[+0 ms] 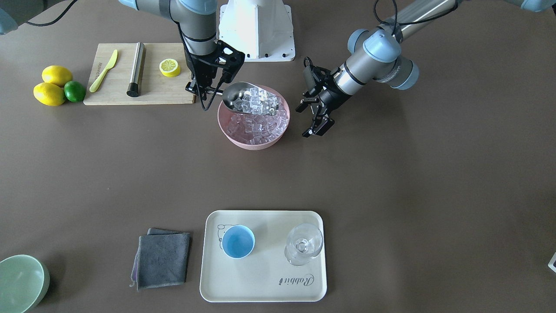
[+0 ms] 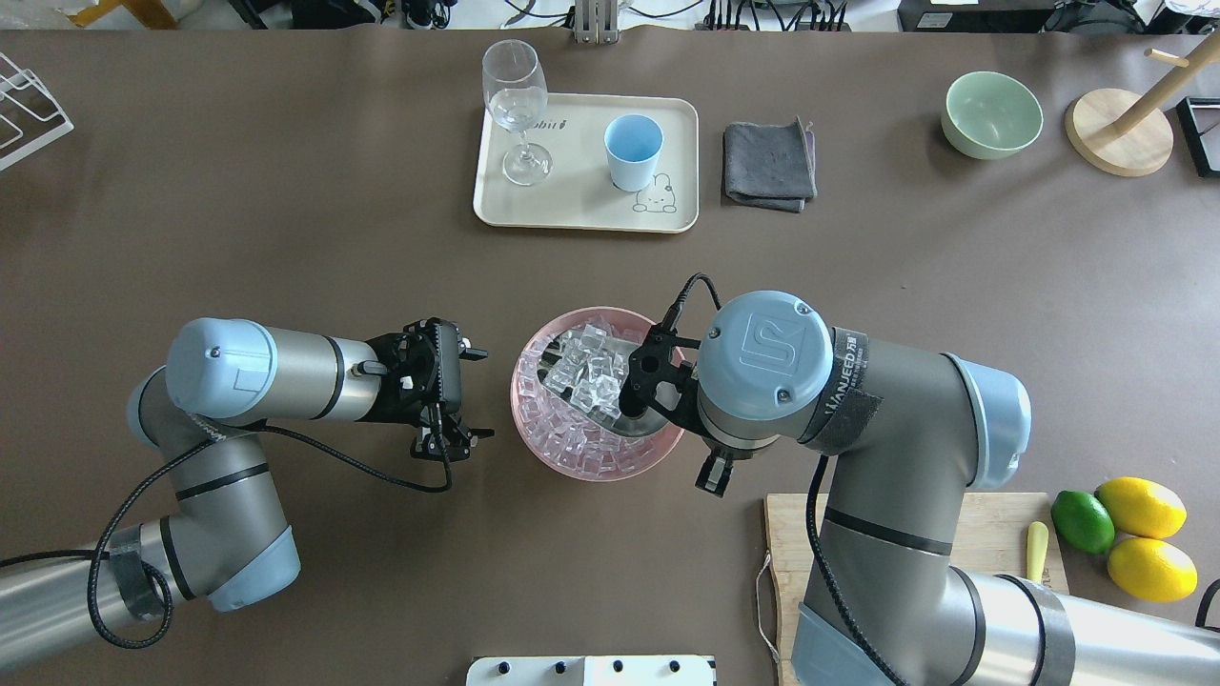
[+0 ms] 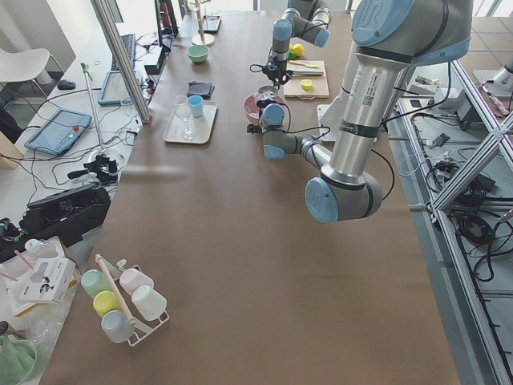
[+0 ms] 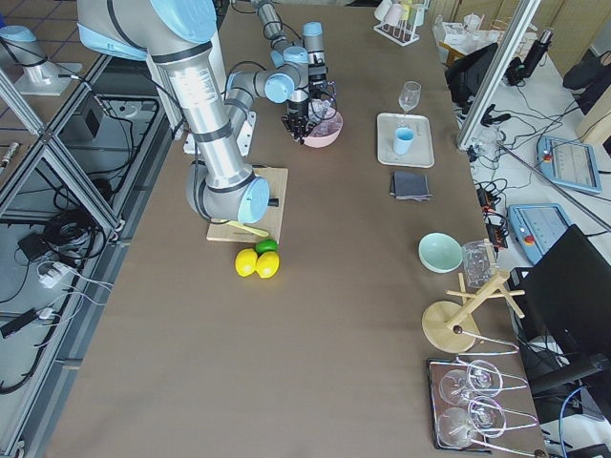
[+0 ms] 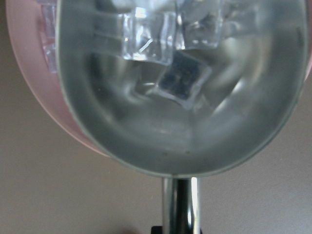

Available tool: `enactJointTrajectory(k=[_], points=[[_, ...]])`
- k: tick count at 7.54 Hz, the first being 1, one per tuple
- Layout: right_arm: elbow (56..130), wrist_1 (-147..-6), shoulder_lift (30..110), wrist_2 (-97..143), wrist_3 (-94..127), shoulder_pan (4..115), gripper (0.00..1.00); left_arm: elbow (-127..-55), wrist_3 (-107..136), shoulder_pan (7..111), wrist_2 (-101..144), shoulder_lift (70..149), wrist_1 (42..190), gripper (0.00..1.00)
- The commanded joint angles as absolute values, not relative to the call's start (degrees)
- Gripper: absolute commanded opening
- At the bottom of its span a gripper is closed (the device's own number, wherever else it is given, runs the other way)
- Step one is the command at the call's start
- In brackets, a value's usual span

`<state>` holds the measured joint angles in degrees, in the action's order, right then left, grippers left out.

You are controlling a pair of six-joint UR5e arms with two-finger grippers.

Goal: Put ice in cup with scoop
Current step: 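Push the scoop through the ice cubes toward the left gripper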

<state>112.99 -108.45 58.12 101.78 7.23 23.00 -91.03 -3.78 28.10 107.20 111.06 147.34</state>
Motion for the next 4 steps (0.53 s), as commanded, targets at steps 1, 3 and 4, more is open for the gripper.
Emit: enactJointTrajectory(k=[1,3,4], points=[[114.1,-102.1,60.9,101.8,9.2,23.0,0.00,-92.2,-3.9,28.2,107.2,111.0,145.4,0.98],[115.7,-101.8,60.9,101.8,11.3,23.1,0.00,-92.8,-4.0,28.6,107.2,110.9,144.6,0.98],[115.9,-100.6,60.9,101.8,13.5,23.2,0.00,-94.0,-4.0,29.1,109.0,110.2,143.5,0.98]])
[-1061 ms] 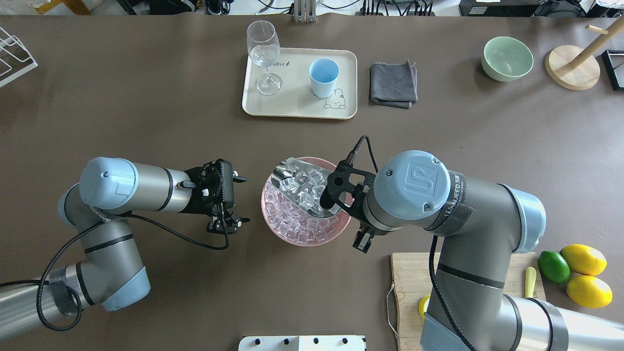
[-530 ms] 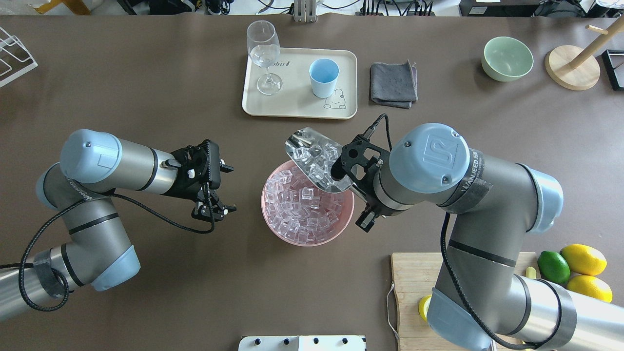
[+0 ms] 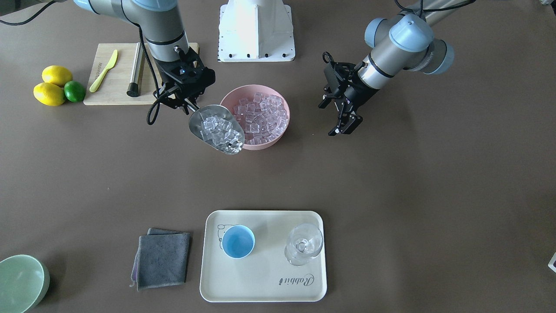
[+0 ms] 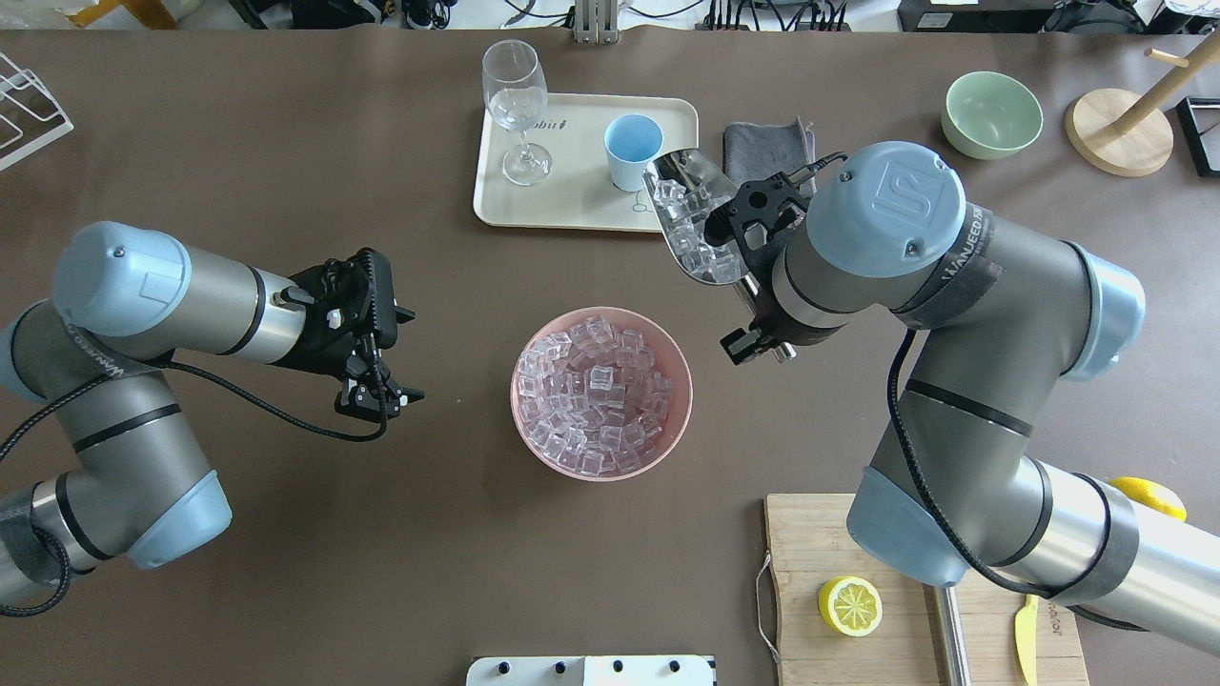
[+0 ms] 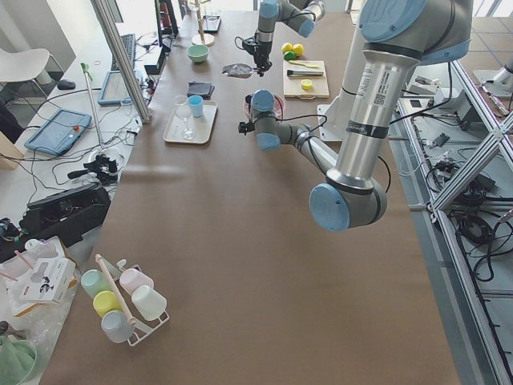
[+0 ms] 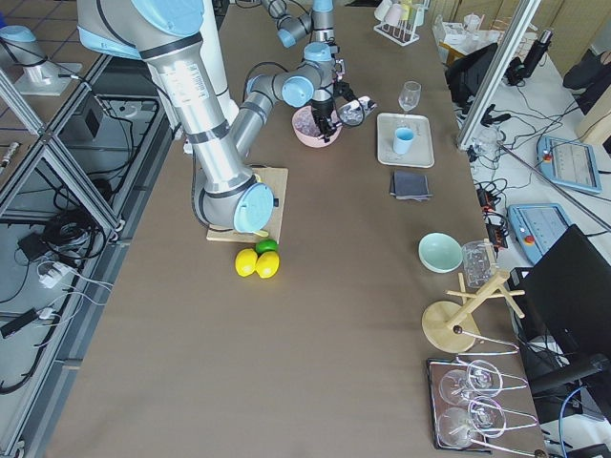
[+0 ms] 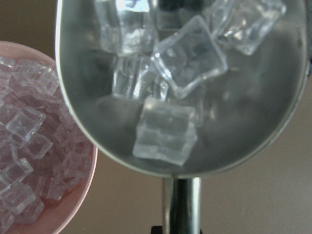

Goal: Put ice in cup with scoop
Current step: 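Carry the ice-filled scoop to the light-blue cup while the left arm retracts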

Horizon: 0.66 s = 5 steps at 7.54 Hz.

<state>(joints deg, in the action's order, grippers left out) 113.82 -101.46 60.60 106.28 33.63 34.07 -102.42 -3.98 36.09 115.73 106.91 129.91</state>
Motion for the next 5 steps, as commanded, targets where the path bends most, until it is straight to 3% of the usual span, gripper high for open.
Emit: enactJointTrajectory(k=[1,3,5], points=[[109.9,-102.3,60.3,116.0,37.6,38.5,0.00,-104.4,-4.0,37.0,115.5,106.2,127.5,0.98],[108.0,-103.3,59.7,124.9,34.7,43.3,0.00,-111.0,-3.9,38.7,115.1,103.4,117.3,0.98],[99.1,-115.4,48.2,128.0,25.4,47.6,0.00,-115.5,-3.9,42.8,115.0,101.8,104.9,0.98]])
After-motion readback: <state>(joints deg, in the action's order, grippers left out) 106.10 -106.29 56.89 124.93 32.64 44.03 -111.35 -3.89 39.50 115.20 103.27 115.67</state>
